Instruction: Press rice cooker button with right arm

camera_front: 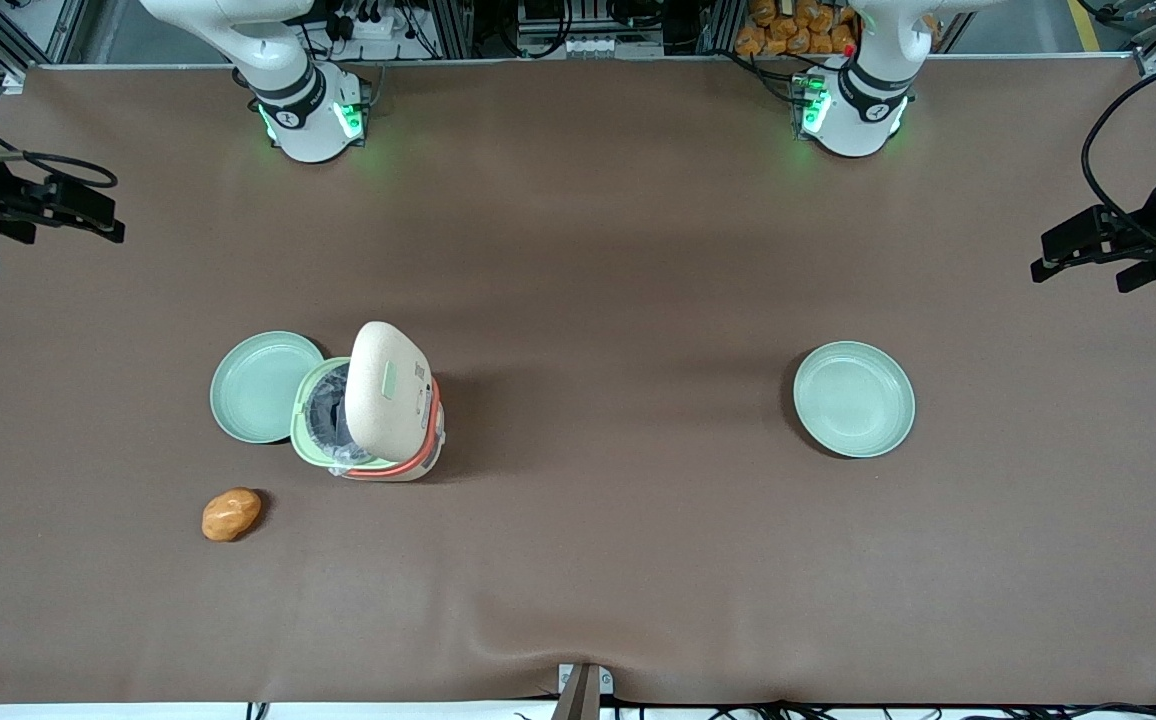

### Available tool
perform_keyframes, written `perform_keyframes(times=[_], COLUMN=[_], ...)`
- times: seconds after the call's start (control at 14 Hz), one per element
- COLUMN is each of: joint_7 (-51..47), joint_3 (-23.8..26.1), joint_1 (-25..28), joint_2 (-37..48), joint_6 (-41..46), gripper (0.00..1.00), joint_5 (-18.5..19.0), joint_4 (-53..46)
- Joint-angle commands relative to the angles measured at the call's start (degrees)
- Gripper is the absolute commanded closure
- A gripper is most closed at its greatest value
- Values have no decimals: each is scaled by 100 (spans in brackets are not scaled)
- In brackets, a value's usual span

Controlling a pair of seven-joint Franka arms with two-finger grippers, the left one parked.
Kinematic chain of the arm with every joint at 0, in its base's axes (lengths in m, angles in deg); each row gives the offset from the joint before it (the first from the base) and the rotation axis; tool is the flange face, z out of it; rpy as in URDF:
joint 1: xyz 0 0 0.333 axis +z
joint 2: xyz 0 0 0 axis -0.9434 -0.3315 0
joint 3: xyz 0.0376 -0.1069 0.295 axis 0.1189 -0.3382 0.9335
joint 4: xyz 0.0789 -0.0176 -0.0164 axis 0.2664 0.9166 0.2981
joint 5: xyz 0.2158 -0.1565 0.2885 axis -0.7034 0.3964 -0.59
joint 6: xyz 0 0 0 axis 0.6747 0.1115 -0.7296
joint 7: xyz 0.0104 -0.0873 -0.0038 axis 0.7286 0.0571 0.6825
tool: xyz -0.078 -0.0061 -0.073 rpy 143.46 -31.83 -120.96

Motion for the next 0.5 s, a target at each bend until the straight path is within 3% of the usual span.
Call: perform_keyframes(times=[0.0,0.43], joint_7=[8,-45], joint_3=[32,-29], joint_1=[-46,-46], joint_2=[97,97], joint_6=[-211,-176], gripper=[0,0], joint_5=[89,62], joint_4=[237,210])
